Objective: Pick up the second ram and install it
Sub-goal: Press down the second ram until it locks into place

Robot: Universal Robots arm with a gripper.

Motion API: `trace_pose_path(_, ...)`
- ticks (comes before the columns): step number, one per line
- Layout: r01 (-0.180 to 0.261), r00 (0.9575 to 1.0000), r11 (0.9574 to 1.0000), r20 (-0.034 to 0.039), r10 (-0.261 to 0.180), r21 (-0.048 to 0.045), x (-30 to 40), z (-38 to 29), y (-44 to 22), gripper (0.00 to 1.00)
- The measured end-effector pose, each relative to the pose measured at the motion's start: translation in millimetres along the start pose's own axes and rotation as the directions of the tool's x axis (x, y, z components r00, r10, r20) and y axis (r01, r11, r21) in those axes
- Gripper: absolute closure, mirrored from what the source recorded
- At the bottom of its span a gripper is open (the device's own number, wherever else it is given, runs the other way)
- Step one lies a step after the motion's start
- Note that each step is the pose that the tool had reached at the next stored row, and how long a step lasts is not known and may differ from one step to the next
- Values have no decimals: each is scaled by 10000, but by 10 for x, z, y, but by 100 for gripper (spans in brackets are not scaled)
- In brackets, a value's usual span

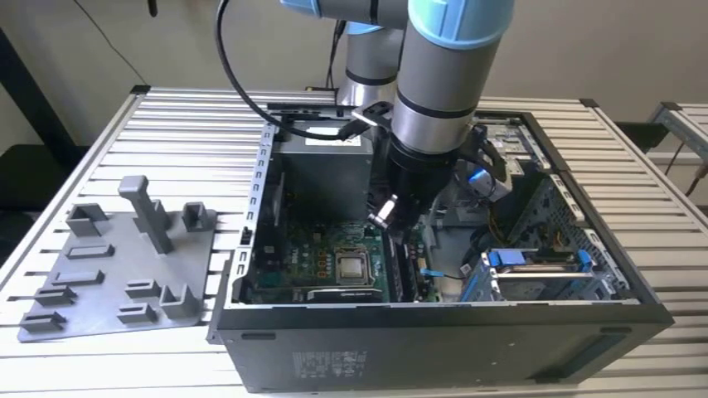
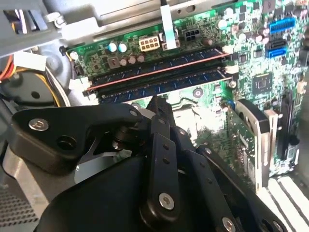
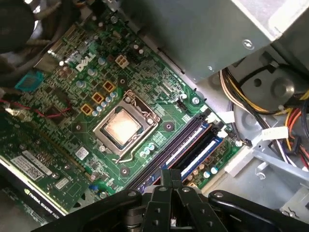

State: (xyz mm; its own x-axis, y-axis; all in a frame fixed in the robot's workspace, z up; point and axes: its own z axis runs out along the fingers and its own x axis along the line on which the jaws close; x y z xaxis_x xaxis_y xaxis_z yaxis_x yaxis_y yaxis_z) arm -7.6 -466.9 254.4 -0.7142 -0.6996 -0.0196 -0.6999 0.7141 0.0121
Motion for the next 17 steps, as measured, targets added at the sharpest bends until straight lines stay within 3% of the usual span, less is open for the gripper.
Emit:
trace_pose_path(4,620,9981,9981,-2,-620,-5,0,1,0,89)
trace_pose_path(9,1248,9922,9922,-3,-1248,-15,1,3,1,89)
trace_pose_path(17,2256,9742,9742,-11,-2256,-32,4,4,4,89)
